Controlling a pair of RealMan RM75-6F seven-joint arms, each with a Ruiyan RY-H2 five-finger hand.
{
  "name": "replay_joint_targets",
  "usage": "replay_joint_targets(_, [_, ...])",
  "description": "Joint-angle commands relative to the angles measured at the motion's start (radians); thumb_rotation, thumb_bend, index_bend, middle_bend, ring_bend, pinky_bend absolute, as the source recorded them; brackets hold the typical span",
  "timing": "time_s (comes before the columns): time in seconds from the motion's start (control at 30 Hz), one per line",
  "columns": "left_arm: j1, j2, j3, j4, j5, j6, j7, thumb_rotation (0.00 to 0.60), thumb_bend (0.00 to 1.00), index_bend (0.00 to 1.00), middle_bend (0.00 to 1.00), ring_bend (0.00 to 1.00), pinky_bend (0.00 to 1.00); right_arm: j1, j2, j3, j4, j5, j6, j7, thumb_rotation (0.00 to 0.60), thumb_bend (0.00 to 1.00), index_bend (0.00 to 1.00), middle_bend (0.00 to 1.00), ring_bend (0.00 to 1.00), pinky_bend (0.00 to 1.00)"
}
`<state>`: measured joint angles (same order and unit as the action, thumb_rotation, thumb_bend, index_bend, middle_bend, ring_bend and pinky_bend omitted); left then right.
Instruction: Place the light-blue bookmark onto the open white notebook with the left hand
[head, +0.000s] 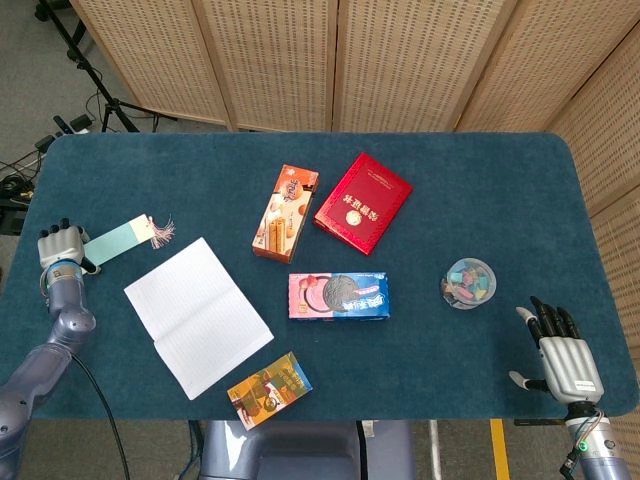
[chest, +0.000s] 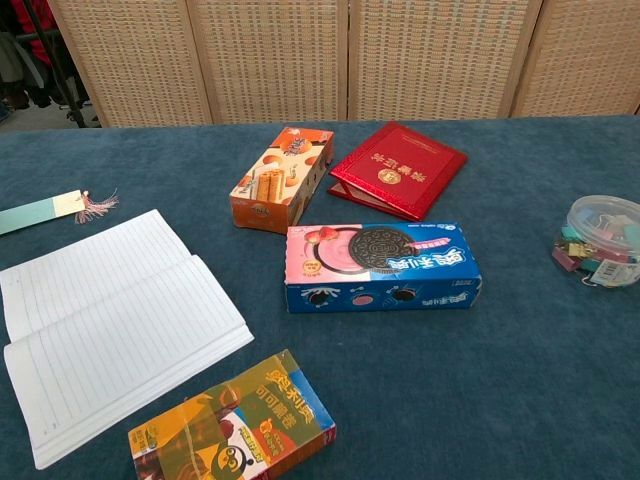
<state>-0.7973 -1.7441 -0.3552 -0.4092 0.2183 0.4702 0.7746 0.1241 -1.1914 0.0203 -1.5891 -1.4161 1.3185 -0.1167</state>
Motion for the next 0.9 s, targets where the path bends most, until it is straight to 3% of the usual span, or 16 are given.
replay_joint_targets(0.03, [-0.001, -0.002, -0.005, 0.003, 0.004, -0.001, -0.001, 0.600, 0.34, 0.35, 0.00, 0.00, 0.00, 0.000, 0.000, 0.000, 0.001, 0.000, 0.000, 0.000, 0.600, 0.10, 0.10, 0.00, 0.00, 0.00])
replay_joint_targets(0.2, [0.002, -0.004, -0.017, 0.008, 0.011, -0.006, -0.005, 0.600, 0.40, 0.34, 0.00, 0.00, 0.00, 0.000, -0.001, -0.001, 0.000, -0.002, 0.001, -0.001, 0.600, 0.10, 0.10, 0.00, 0.00, 0.00])
replay_joint_targets(0.9, [0.006, 0.021, -0.043, -0.029, 0.048, 0.010, -0.031, 0.600, 0.41, 0.35, 0.00, 0.00, 0.00, -0.001, 0.003, -0.001, -0.002, -0.003, 0.001, 0.002, 0.600, 0.10, 0.10, 0.00, 0.00, 0.00])
